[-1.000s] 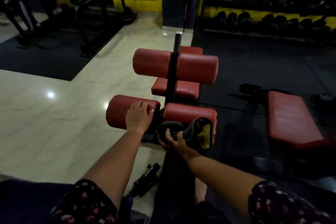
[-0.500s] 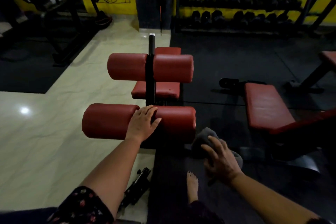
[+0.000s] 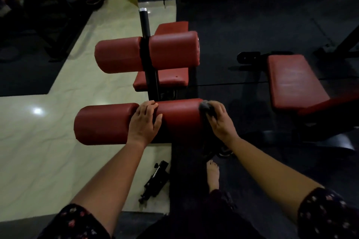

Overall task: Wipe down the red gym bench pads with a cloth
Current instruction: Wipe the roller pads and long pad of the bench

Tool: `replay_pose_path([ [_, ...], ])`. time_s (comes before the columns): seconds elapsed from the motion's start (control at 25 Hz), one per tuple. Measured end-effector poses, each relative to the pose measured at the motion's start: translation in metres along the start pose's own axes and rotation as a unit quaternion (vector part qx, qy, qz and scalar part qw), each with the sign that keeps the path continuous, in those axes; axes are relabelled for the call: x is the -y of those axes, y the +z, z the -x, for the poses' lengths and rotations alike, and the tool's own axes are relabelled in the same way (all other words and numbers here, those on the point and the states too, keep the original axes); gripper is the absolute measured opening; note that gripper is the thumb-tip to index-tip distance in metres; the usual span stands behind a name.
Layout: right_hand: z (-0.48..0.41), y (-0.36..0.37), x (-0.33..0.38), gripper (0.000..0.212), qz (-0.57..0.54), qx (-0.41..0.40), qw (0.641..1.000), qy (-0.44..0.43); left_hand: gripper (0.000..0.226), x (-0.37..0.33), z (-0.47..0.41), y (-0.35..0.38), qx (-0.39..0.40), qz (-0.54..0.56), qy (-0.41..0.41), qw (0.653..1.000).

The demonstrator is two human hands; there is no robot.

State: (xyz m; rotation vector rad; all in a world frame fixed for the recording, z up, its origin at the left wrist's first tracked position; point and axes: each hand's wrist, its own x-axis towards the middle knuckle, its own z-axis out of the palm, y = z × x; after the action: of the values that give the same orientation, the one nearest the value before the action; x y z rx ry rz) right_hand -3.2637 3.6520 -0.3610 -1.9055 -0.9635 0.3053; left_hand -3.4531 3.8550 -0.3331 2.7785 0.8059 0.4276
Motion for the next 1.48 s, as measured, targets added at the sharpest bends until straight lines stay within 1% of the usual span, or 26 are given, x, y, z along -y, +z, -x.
replay_pose_path([
  [0.12,-0.041,0.0,-0.004,0.038,-0.029,0.049,0.995,0.088,0.052,0.002,0.0,0.004,-0.015,0.005,0.012,1.0],
  [0.24,-0.056,0.003,-0.012,0.042,-0.069,0.086,0.975,0.194,0.051,0.003,-0.001,0.006,-0.011,0.013,0.004,1.0],
  [0.36,-0.033,0.009,-0.015,0.041,-0.113,0.094,0.952,0.268,0.049,0.005,0.0,0.008,-0.016,0.021,0.005,1.0],
  [0.48,0.009,0.018,-0.015,0.033,-0.135,0.09,0.937,0.309,0.043,0.004,0.001,0.009,-0.029,0.019,0.012,0.999],
  [0.56,0.036,0.023,-0.01,0.028,-0.151,0.084,0.928,0.33,0.044,0.002,0.002,0.01,-0.029,0.024,0.004,0.999],
  [0.68,0.066,0.022,0.003,0.021,-0.155,0.073,0.93,0.325,0.049,0.0,0.003,0.01,-0.023,0.026,-0.011,0.999],
  [0.8,0.068,-0.007,0.018,0.025,-0.118,0.106,0.95,0.268,0.054,-0.003,0.005,0.009,-0.018,0.025,-0.02,0.999],
  [0.88,0.053,-0.036,0.026,0.034,-0.1,0.132,0.961,0.221,0.06,-0.006,0.007,0.007,-0.013,0.037,-0.038,0.998],
  [0.92,0.043,-0.052,0.032,0.037,-0.105,0.133,0.964,0.203,0.063,-0.008,0.008,0.006,-0.007,0.043,-0.044,0.998],
  [1.0,0.017,-0.075,0.035,0.04,-0.104,0.099,0.972,0.184,0.067,-0.01,0.011,0.006,0.003,0.05,-0.056,0.997],
  [1.04,0.002,-0.082,0.034,0.041,-0.082,0.078,0.979,0.168,0.066,-0.011,0.012,0.006,0.007,0.05,-0.063,0.997],
  [1.12,-0.029,-0.083,0.03,0.047,-0.022,0.076,0.987,0.138,0.06,-0.014,0.013,0.006,0.01,0.042,-0.079,0.996],
  [1.16,-0.043,-0.077,0.026,0.047,-0.003,0.089,0.986,0.139,0.058,-0.014,0.014,0.006,0.007,0.039,-0.084,0.996],
  [1.24,-0.067,-0.059,0.017,0.043,-0.018,0.137,0.976,0.167,0.058,-0.017,0.012,0.006,-0.008,0.034,-0.092,0.995],
  [1.32,-0.084,-0.041,0.003,0.037,-0.06,0.213,0.949,0.227,0.062,-0.021,0.007,0.005,-0.019,0.028,-0.114,0.993],
  [1.36,-0.09,-0.033,-0.003,0.035,-0.061,0.242,0.936,0.25,0.062,-0.024,0.006,0.006,-0.023,0.028,-0.127,0.991],
  [1.44,-0.102,-0.025,-0.012,0.035,-0.037,0.275,0.927,0.254,0.057,-0.03,0.005,0.009,-0.041,0.029,-0.148,0.988],
  [1.48,-0.111,-0.024,-0.011,0.036,-0.022,0.292,0.926,0.238,0.052,-0.034,0.006,0.012,-0.055,0.021,-0.154,0.986],
])
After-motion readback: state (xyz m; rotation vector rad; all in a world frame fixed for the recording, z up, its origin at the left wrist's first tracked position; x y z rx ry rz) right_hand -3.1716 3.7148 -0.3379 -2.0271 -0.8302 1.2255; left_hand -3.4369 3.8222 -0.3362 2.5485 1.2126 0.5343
